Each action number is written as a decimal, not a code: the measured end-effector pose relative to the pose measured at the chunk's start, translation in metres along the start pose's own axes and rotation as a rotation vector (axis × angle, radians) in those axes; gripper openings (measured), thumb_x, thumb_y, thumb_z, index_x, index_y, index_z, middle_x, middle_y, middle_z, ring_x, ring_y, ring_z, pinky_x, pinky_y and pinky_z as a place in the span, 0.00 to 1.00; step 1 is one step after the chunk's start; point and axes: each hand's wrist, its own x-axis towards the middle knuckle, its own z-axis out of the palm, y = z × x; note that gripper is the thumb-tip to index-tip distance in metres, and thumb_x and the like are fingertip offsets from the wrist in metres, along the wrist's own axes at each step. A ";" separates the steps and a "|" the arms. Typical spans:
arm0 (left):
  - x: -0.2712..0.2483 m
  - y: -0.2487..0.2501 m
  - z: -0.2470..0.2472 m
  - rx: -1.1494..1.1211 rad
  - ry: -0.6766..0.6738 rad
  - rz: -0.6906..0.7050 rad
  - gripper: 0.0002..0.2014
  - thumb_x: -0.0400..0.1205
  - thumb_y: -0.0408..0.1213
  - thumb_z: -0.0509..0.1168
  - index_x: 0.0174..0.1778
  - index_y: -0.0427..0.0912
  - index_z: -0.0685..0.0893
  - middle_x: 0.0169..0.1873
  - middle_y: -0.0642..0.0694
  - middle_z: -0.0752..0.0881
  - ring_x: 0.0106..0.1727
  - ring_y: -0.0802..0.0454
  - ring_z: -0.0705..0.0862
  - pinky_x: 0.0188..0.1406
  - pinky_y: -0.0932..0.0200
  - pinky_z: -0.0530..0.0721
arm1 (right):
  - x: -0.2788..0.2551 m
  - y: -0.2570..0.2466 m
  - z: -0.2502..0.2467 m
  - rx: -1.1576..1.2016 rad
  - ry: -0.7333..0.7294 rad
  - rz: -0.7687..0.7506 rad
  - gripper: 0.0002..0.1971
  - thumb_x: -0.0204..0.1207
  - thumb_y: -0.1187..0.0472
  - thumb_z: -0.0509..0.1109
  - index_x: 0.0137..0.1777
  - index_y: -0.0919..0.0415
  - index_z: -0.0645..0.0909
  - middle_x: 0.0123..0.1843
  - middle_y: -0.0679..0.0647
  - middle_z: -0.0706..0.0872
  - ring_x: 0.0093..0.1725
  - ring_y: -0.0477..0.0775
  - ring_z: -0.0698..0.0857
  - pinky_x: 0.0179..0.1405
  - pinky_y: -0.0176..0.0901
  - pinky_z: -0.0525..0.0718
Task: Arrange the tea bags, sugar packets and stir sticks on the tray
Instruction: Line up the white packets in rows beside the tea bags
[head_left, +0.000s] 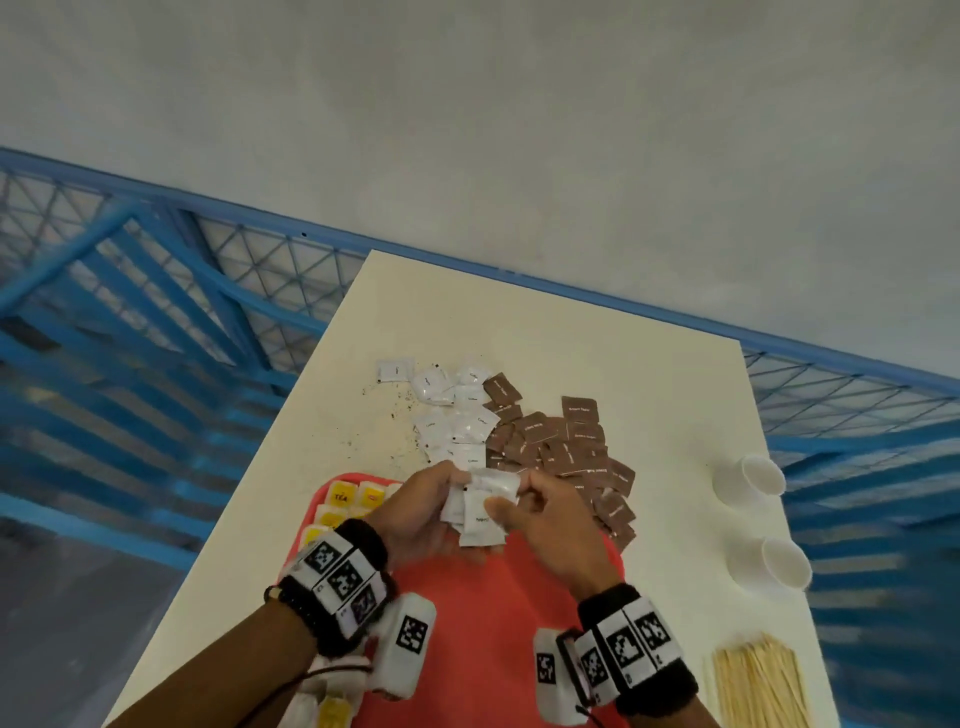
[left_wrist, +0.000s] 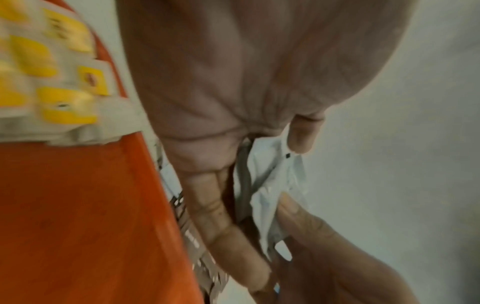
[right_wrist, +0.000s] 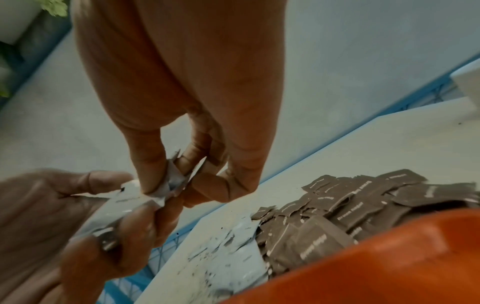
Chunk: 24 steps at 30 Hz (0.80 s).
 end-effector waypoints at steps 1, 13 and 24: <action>-0.009 -0.011 0.001 -0.051 -0.028 -0.017 0.24 0.85 0.48 0.56 0.66 0.34 0.84 0.52 0.29 0.87 0.46 0.36 0.88 0.43 0.46 0.87 | -0.013 0.004 0.005 0.030 -0.016 0.018 0.10 0.75 0.59 0.79 0.45 0.65 0.84 0.31 0.45 0.82 0.29 0.43 0.77 0.29 0.34 0.75; -0.084 -0.092 -0.004 -0.160 0.055 0.044 0.23 0.83 0.47 0.67 0.71 0.39 0.75 0.52 0.32 0.87 0.37 0.42 0.89 0.26 0.49 0.90 | -0.097 0.014 0.078 -0.088 -0.081 -0.003 0.12 0.66 0.54 0.84 0.36 0.59 0.85 0.42 0.49 0.81 0.37 0.38 0.78 0.37 0.29 0.75; -0.104 -0.073 0.001 -0.451 0.186 0.217 0.19 0.86 0.44 0.59 0.56 0.30 0.84 0.42 0.32 0.90 0.39 0.41 0.90 0.37 0.49 0.91 | -0.125 -0.011 0.086 -0.077 0.245 -0.055 0.22 0.62 0.38 0.81 0.43 0.49 0.75 0.38 0.46 0.82 0.34 0.41 0.77 0.36 0.35 0.76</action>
